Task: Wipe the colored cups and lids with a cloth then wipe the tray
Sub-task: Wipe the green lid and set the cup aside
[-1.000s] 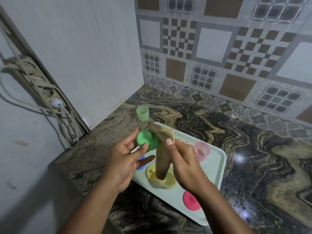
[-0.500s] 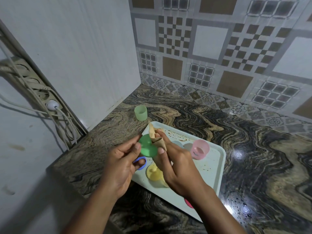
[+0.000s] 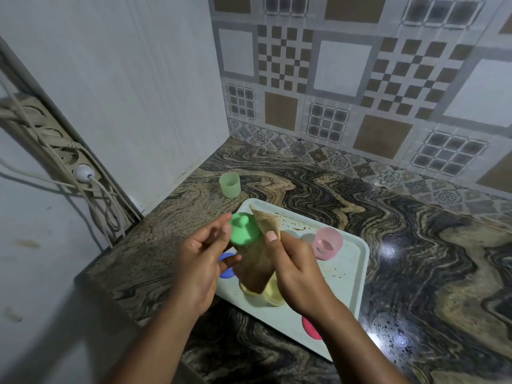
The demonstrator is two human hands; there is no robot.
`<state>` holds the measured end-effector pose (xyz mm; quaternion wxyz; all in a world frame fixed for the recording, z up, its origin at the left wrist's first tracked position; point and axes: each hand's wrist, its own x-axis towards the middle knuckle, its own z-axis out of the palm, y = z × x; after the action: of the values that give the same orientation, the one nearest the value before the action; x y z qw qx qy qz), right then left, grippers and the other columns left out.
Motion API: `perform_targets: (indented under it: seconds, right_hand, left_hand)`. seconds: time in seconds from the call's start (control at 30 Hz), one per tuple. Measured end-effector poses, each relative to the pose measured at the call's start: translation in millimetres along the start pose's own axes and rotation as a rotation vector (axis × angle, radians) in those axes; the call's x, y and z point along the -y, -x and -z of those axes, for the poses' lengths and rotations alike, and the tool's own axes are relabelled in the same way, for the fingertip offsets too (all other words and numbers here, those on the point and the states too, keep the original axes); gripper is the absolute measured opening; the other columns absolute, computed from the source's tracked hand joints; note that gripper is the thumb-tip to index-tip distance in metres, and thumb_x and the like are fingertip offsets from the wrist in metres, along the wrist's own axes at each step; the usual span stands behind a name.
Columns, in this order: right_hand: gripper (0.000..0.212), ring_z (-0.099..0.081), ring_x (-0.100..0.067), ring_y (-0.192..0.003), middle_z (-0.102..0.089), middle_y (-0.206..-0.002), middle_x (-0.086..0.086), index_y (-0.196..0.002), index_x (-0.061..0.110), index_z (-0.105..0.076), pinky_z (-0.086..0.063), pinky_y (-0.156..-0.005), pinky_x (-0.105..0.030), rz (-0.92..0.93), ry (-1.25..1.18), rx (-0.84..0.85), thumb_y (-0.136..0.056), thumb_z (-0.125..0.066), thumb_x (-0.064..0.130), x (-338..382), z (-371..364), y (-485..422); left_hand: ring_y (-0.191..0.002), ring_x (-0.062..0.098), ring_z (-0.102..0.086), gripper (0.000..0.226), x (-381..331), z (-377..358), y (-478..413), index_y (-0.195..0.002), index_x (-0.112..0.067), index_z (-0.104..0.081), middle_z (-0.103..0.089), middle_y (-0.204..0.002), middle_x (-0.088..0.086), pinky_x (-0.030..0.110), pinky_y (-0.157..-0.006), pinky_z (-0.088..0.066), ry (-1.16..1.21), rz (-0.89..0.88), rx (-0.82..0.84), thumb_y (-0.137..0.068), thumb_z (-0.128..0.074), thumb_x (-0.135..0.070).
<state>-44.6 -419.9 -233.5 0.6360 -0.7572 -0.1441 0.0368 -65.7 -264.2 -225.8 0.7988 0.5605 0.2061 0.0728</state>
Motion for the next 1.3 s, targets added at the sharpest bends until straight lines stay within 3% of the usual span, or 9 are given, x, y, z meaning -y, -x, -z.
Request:
perform_targets:
  seconds: [0.13,0.23,0.37,0.43,0.63,0.7,0.8,1.17,1.3]
  right_hand:
    - [0.059,-0.058,-0.037,-0.060,-0.062,-0.059,-0.016,-0.066,0.002,-0.052,-0.048,-0.063,-0.051,0.027,0.022,0.039,-0.104,-0.039,0.046,-4.2,0.9,2.6]
    - [0.034,-0.057,-0.001,-0.062,-0.064,-0.067,0.018,-0.077,0.021,-0.057,-0.045,-0.064,-0.018,0.165,0.144,-0.039,-0.106,-0.042,0.027,1.3,5.9,7.3]
    - [0.040,-0.048,0.001,-0.137,-0.054,-0.150,0.002,-0.144,0.016,-0.056,-0.039,-0.109,-0.016,0.338,0.312,0.119,-0.105,-0.045,0.016,3.3,1.6,12.1]
    - [0.043,-0.032,-0.006,-0.150,-0.041,-0.158,-0.005,-0.147,0.009,-0.052,-0.036,-0.118,-0.026,0.322,0.318,0.140,-0.106,-0.044,0.019,-2.3,0.7,11.8]
    - [0.036,-0.056,-0.014,-0.131,-0.052,-0.145,0.004,-0.137,0.009,-0.061,-0.037,-0.107,-0.007,0.317,0.416,0.059,-0.105,-0.046,0.019,-5.0,18.8,-1.0]
    - [0.027,-0.063,-0.013,-0.090,-0.076,-0.110,-0.009,-0.119,0.012,-0.070,-0.040,-0.086,-0.001,0.250,0.410,0.037,-0.106,-0.047,0.019,-5.6,22.4,-3.7]
    - [0.042,-0.038,-0.004,-0.055,-0.046,-0.055,0.005,-0.068,0.014,-0.053,-0.035,-0.056,-0.027,0.048,0.138,0.037,-0.104,-0.044,0.035,-2.8,23.1,0.3]
    - [0.045,-0.040,0.001,-0.051,-0.047,-0.051,0.016,-0.064,0.017,-0.045,-0.032,-0.054,-0.012,0.043,-0.068,0.004,-0.108,-0.043,0.025,1.8,7.1,25.0]
    - [0.035,-0.063,-0.005,-0.096,-0.067,-0.100,0.023,-0.110,0.010,-0.070,-0.047,-0.084,-0.020,0.243,0.125,-0.050,-0.108,-0.040,0.027,-0.9,8.0,27.5]
  left_hand:
    - [-0.099,0.012,-0.073,0.050,-0.1,-5.5,3.2,-0.132,-0.022,-0.058,-0.075,-0.114,0.001,0.026,-0.057,-0.056,-0.003,-0.047,0.011,-0.086,-0.067,-0.004]
    - [-0.090,0.011,-0.073,0.040,1.6,-4.0,2.6,-0.126,-0.019,-0.063,-0.077,-0.106,0.004,0.023,-0.055,-0.054,0.027,-0.038,-0.054,-0.087,-0.067,-0.008]
    - [-0.087,0.007,-0.071,0.033,1.7,-2.7,7.4,-0.120,-0.022,-0.068,-0.078,-0.104,0.000,0.020,-0.058,-0.054,0.011,-0.020,-0.008,-0.089,-0.064,-0.011]
    - [-0.064,0.003,-0.061,0.031,1.2,-1.7,9.7,-0.117,-0.020,-0.068,-0.078,-0.093,-0.001,0.017,-0.051,-0.049,0.052,-0.006,-0.002,-0.090,-0.062,-0.006]
    - [-0.071,0.013,-0.053,0.040,2.0,0.1,19.5,-0.118,-0.016,-0.071,-0.075,-0.104,0.007,0.020,-0.049,-0.045,0.058,0.022,0.067,-0.078,-0.065,-0.016]
    - [-0.077,0.014,-0.065,0.036,1.6,0.1,20.7,-0.117,-0.022,-0.071,-0.076,-0.106,0.004,0.022,-0.049,-0.050,0.026,0.025,0.053,-0.082,-0.064,-0.017]
    - [-0.086,0.025,-0.069,0.025,2.3,0.0,18.9,-0.116,-0.021,-0.068,-0.076,-0.104,0.010,0.027,-0.048,-0.054,-0.009,0.035,-0.037,-0.093,-0.062,-0.015]
    - [-0.104,0.022,-0.072,0.046,6.5,-8.0,27.0,-0.131,-0.025,-0.061,-0.075,-0.112,0.004,0.032,-0.062,-0.061,0.034,-0.051,-0.067,-0.088,-0.066,-0.009]
    - [-0.100,0.023,-0.074,0.046,6.0,-4.8,25.6,-0.129,-0.017,-0.061,-0.077,-0.108,0.006,0.031,-0.060,-0.060,0.036,-0.045,-0.077,-0.084,-0.068,-0.012]
